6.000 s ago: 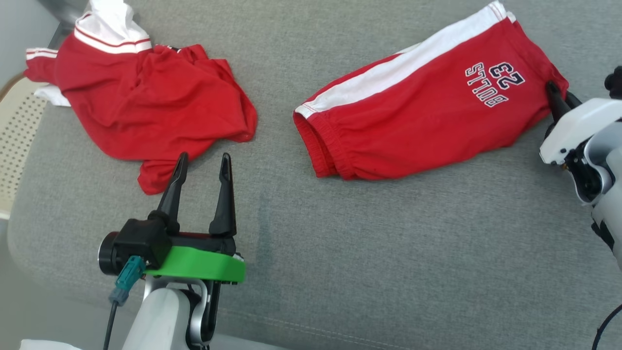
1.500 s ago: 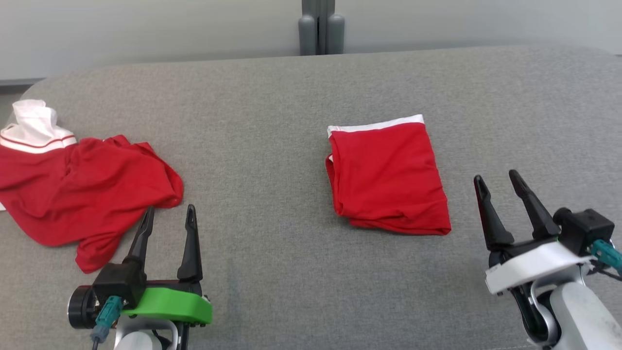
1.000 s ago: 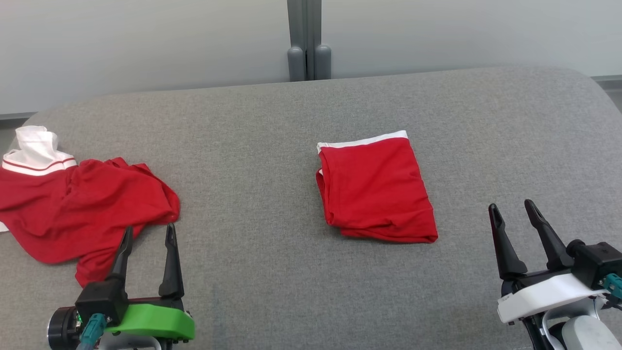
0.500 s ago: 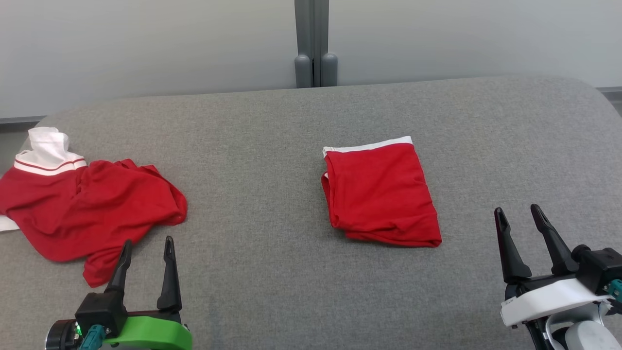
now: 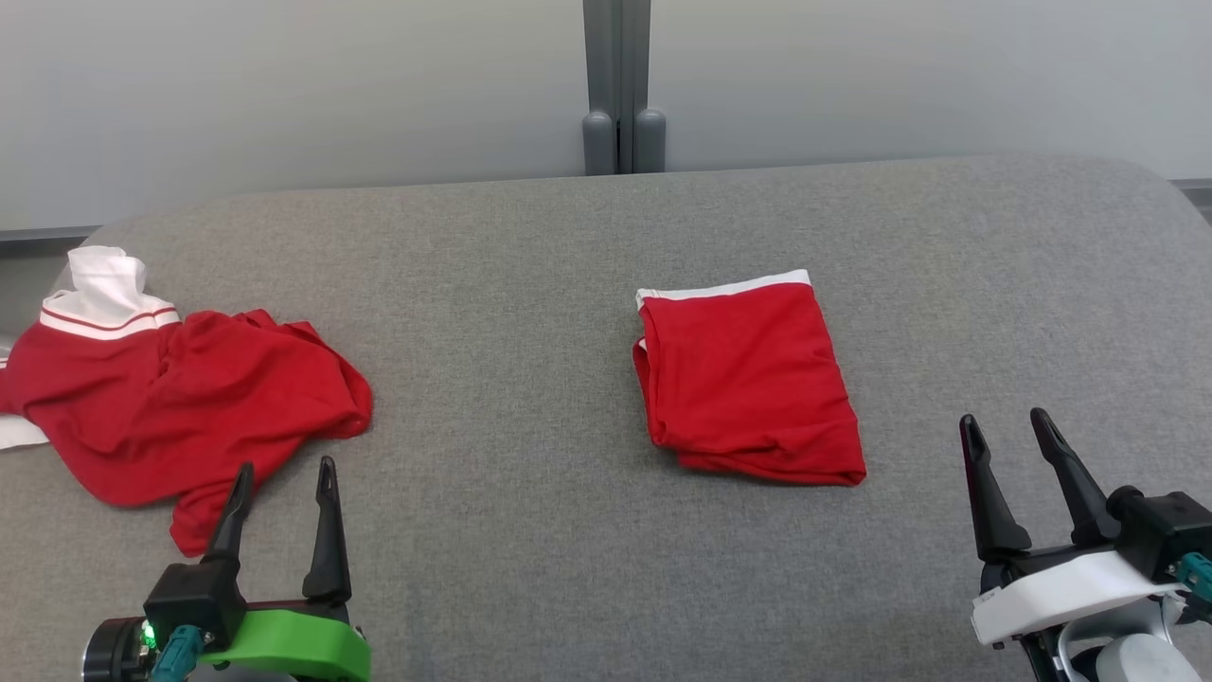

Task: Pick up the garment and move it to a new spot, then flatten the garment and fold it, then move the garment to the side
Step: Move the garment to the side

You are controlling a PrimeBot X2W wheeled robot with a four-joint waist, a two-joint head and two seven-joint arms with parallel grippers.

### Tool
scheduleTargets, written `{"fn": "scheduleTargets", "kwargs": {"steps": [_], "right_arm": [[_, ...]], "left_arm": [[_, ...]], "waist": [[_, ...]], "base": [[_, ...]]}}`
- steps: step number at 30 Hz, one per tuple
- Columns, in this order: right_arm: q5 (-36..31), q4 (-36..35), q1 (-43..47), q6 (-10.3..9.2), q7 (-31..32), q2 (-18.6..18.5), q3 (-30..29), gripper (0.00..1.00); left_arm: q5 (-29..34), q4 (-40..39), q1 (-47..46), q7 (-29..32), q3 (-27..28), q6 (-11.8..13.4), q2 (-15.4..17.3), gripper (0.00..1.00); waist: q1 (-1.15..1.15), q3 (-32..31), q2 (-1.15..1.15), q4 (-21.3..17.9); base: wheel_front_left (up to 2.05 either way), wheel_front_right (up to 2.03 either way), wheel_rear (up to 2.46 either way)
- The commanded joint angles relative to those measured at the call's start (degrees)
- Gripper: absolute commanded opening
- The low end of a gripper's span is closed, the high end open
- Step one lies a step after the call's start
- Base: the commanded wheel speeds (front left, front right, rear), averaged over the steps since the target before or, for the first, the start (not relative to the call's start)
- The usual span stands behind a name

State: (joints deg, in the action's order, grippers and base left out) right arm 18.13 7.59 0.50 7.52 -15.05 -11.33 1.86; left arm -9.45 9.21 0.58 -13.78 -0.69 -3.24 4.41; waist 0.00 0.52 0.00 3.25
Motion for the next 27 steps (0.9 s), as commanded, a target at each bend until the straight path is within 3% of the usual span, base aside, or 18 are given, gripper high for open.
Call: {"fn": "scheduleTargets", "kwargs": {"steps": [1,27], "right_arm": [[-0.20,0.16,0.24,-0.07,-0.18,0.14,-0.10,1.00],[-0.53,2.35,-0.04,-0.07,-0.18,0.36,0.29,1.00]], "left_arm": [[0.04,-0.63,0.89,0.36,-0.06,0.38,0.43,1.00],[-1.50,-4.60,2.72,4.42,-0.62,1.89,1.51,1.00]], "waist": [[0.00,-0.05,0.00,0.08],[0.00,-0.62,0.00,0.42]], "base": [[0.00,0.00,0.00],[0.00,0.00,0.00]]}}
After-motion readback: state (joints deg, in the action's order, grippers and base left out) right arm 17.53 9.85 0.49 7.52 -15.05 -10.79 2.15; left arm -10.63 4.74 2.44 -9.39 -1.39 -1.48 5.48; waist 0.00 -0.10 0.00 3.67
